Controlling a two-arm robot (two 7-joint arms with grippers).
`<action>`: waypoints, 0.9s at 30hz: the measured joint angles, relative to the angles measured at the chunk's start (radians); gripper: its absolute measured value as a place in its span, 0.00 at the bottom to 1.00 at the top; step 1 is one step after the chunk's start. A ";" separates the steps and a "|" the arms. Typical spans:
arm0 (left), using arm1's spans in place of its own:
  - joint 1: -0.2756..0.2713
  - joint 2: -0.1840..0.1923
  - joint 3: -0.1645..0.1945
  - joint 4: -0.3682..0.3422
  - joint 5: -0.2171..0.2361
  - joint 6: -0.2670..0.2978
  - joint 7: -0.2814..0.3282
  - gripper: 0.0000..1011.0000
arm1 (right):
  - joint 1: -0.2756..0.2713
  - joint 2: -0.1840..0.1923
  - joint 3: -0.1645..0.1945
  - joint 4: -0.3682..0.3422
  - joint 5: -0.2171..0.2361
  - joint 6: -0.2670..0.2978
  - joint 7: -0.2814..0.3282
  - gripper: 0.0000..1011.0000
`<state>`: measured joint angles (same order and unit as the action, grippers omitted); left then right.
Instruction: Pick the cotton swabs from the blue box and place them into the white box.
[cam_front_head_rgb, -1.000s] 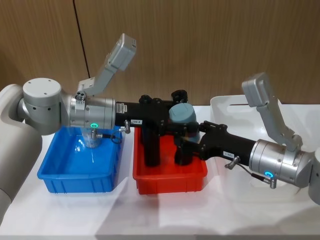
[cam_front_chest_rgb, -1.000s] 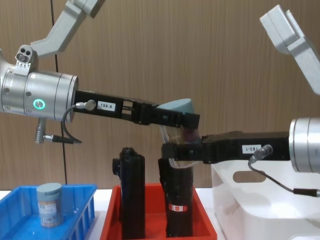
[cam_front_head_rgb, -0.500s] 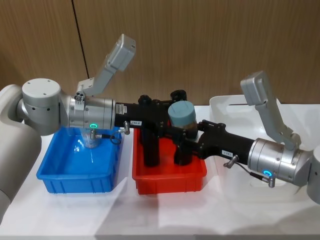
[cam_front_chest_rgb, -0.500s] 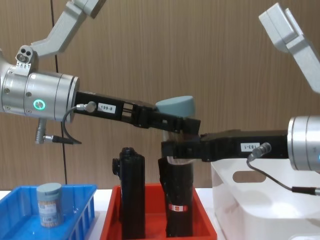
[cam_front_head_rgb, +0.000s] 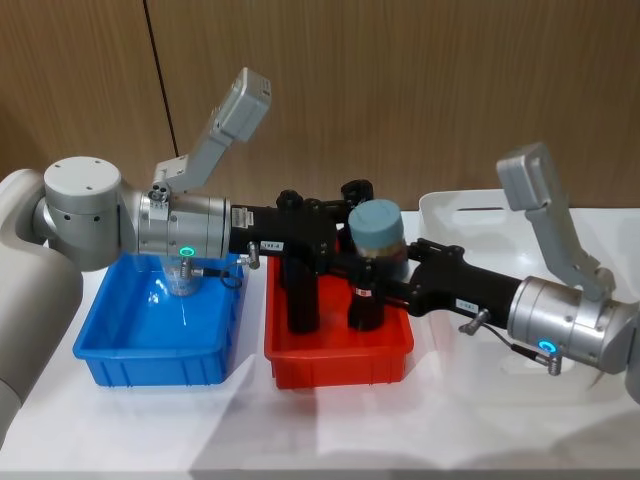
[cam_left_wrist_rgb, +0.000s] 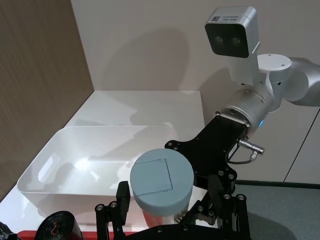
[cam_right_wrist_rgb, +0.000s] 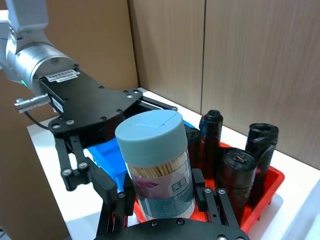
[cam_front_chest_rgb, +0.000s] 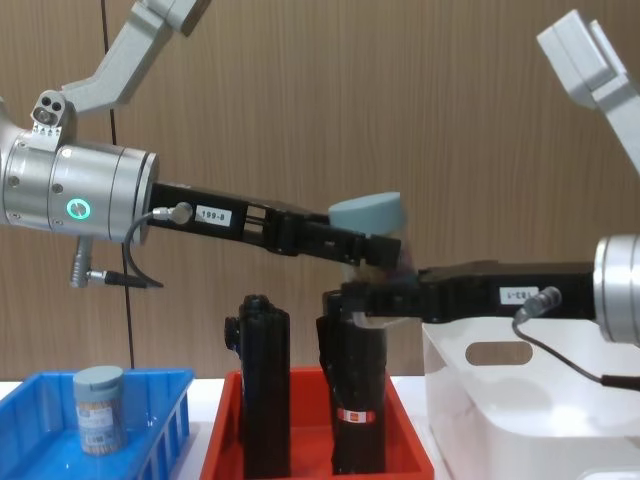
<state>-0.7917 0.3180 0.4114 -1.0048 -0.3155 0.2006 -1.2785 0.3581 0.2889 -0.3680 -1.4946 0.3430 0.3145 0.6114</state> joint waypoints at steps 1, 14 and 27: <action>0.000 0.000 0.000 0.000 0.000 0.000 0.000 0.99 | 0.000 0.002 0.001 0.001 0.001 -0.001 0.000 0.67; 0.000 0.000 0.000 0.000 0.000 0.000 0.000 0.99 | -0.014 0.026 0.015 0.019 0.026 -0.027 -0.009 0.67; 0.000 0.000 0.000 0.000 0.000 0.000 0.000 0.99 | -0.002 0.039 0.032 0.064 0.039 -0.052 -0.026 0.67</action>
<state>-0.7917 0.3179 0.4115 -1.0048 -0.3154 0.2006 -1.2786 0.3559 0.3276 -0.3365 -1.4309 0.3817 0.2621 0.5858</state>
